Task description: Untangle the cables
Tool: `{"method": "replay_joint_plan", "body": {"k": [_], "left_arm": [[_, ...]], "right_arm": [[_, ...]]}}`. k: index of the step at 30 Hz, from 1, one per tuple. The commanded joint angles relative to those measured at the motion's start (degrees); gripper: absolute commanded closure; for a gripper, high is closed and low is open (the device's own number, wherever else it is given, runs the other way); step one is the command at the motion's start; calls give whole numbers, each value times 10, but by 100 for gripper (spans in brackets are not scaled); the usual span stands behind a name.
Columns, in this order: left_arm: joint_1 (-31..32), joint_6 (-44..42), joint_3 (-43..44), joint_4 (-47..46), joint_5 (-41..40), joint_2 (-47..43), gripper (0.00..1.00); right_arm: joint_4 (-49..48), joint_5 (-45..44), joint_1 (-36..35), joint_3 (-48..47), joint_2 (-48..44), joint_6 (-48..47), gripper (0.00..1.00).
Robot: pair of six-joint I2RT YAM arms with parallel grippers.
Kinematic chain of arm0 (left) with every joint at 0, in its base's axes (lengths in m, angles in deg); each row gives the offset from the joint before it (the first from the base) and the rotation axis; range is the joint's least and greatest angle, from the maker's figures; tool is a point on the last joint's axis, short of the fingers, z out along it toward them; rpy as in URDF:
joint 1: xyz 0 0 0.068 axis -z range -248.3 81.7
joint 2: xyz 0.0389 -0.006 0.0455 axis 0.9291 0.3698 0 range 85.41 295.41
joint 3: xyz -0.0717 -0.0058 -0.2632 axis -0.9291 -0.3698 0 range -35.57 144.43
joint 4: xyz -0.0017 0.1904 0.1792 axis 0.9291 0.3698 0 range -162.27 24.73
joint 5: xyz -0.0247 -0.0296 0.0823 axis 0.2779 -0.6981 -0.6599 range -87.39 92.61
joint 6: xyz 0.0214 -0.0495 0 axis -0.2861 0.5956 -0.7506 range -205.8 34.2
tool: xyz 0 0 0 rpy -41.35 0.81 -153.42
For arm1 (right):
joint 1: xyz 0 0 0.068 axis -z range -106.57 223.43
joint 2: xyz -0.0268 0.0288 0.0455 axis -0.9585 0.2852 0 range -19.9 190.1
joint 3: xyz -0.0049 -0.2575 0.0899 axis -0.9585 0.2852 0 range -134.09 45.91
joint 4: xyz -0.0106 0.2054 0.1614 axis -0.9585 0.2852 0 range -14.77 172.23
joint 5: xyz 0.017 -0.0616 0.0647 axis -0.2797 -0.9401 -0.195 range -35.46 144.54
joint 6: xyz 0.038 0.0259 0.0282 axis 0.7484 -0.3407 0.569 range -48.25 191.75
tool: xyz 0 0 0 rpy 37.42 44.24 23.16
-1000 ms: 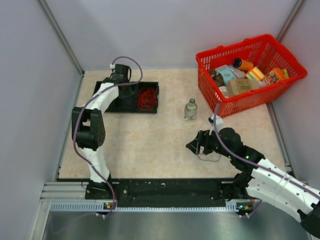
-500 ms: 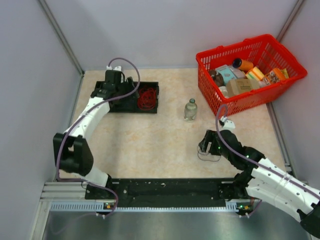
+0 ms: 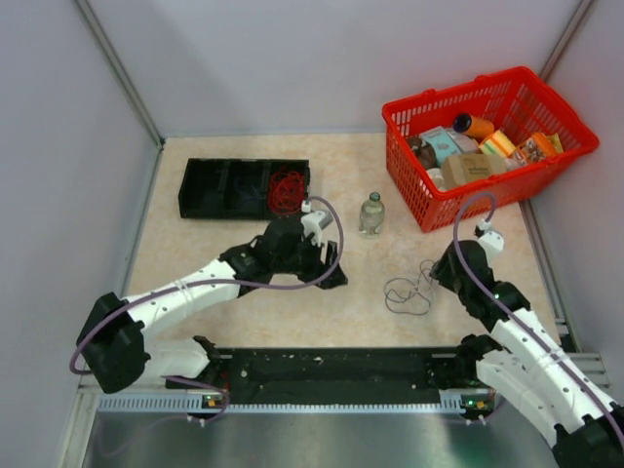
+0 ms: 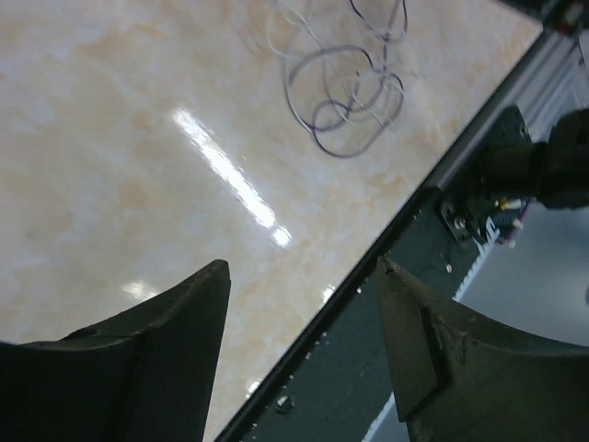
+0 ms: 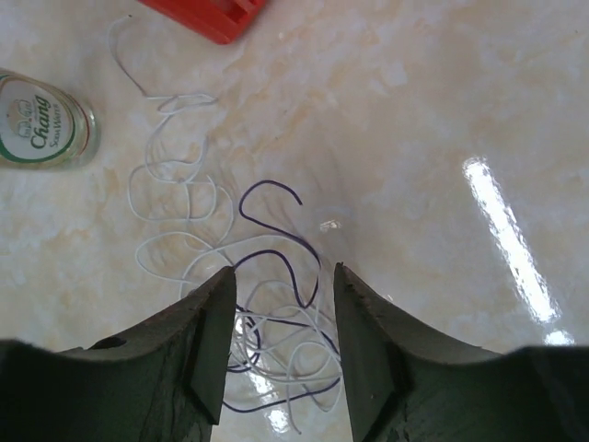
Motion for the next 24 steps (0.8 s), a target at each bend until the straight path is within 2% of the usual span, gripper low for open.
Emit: {"method": "replay_joint_plan", "body": {"k": [1,5,10,11,14,16,21,24], "left_arm": [[73,41,-27,-99,-7,-1,30],[116,46,-3,-94,-15,35,30],[134,54,22,-99,-22,72,30],[134,54,27,-94,-25,77,30],[134,52,38,-78,-42,83,31],[133,50,38,-70,-59,75,32],[134,14,5,-119,-22,25,33],[134,-4,-16,-152,-15,-29,30]], "right_arm": [[-107,66,42,2,34,-72,54],[-159,152,46,8,87,-111,49],[-200,212,38,20,145,-119,51],[-205,217,30,21,153,-117,59],[-218,214,-18,17,175,-109,90],[-216,191,-70,7,169,-103,100],[-189,197,-155,-44,111,-90,100],[-209,272,-162,-58,64,-78,100]]}}
